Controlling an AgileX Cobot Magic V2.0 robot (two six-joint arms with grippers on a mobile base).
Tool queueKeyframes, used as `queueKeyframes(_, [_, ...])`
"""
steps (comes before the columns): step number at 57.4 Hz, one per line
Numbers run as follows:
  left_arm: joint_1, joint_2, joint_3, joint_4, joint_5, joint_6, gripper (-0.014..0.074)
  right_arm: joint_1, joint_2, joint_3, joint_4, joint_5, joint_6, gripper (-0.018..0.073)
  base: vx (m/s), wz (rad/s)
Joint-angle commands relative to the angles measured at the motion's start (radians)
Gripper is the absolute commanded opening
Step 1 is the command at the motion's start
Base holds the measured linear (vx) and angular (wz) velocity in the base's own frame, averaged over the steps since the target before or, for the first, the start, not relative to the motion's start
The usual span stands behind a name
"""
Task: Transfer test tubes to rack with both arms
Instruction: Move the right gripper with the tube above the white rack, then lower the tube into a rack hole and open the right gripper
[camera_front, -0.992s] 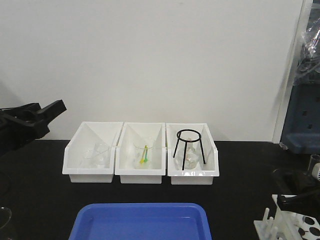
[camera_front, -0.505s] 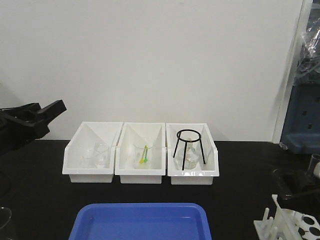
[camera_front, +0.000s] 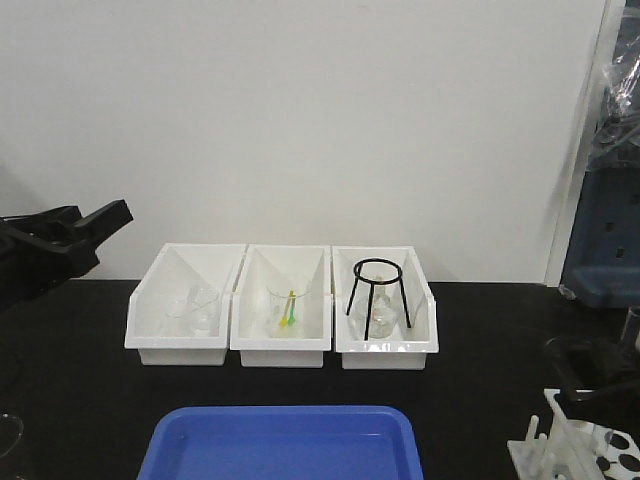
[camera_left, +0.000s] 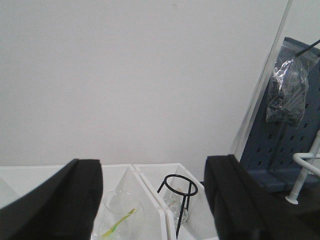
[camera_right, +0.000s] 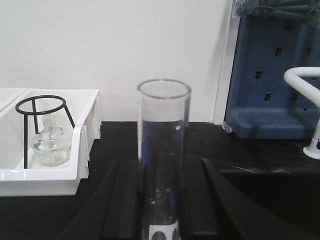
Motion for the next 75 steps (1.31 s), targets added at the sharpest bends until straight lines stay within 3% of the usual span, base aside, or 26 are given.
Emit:
queueKeyframes(1, [0.0, -0.032, -0.034, -0.036, -0.05, 0.0, 0.0543, -0.004, -0.028, 0.016, -0.004, -0.141, -0.007, -0.0009, 0.0, 0.0])
queueKeyframes(13, [0.0, -0.032, -0.034, -0.036, -0.05, 0.0, 0.0543, -0.004, 0.008, 0.062, 0.0, -0.287, -0.01, -0.0009, 0.0, 0.0])
queueKeyframes(28, [0.0, -0.032, -0.034, -0.036, -0.05, 0.0, 0.0543, -0.004, 0.091, 0.062, -0.063, -0.316, 0.052, -0.0009, 0.0, 0.0])
queueKeyframes(75, [0.0, -0.032, -0.034, -0.036, -0.05, 0.0, 0.0543, -0.004, 0.306, 0.063, -0.089, -0.414, 0.045, -0.0009, 0.0, 0.0])
